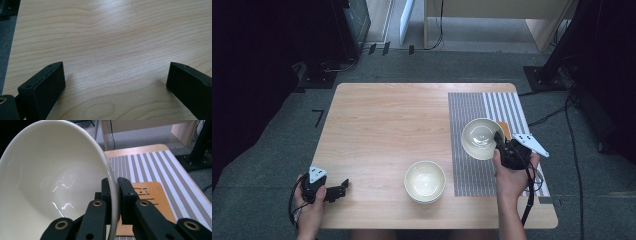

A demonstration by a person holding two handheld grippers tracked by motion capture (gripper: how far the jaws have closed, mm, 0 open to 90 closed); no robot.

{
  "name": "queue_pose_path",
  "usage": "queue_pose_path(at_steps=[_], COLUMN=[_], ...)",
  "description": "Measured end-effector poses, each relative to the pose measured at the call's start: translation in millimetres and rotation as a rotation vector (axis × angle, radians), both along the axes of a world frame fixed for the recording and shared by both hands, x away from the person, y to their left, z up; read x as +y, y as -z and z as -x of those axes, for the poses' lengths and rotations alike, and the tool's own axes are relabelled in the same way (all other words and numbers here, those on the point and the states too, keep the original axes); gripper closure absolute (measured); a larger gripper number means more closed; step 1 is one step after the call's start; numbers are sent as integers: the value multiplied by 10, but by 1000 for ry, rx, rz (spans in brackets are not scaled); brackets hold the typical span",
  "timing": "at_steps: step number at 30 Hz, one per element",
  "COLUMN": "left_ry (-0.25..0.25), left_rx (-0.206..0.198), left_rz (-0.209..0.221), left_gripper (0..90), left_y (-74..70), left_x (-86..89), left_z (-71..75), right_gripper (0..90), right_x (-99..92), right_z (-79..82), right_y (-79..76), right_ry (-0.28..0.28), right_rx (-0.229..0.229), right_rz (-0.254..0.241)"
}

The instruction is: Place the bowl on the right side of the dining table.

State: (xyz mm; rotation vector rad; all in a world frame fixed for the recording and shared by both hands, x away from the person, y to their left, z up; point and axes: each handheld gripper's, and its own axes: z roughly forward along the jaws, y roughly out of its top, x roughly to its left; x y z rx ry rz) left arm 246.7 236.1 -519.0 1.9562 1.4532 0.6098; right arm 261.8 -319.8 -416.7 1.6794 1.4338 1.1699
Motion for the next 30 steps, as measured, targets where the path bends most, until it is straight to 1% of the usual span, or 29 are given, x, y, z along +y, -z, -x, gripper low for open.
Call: queue_pose_path(at_steps=[6, 9, 14, 19, 24, 30], left_ry=[0, 0, 0, 0, 0, 0], left_rx=[0, 0, 0, 0, 0, 0], left_rz=[0, 0, 0, 0, 0, 0], left_gripper=[17, 17, 16, 17, 17, 17], left_y=[0, 0, 0, 0, 0, 0], left_x=[0, 0, 0, 0, 0, 0], left_z=[0, 0, 0, 0, 0, 0], right_gripper=[848, 848, 847, 847, 847, 847], right_x=[-42, -52, -89, -114, -136, -167], right_z=[-35, -49, -71, -87, -104, -143], right_y=[28, 39, 65, 82, 102, 141], right_ry=[5, 12, 22, 29, 32, 46], right_rx=[21, 30, 51, 58, 55, 69], right_rz=[-33, -30, -46, -48, -42, -35])
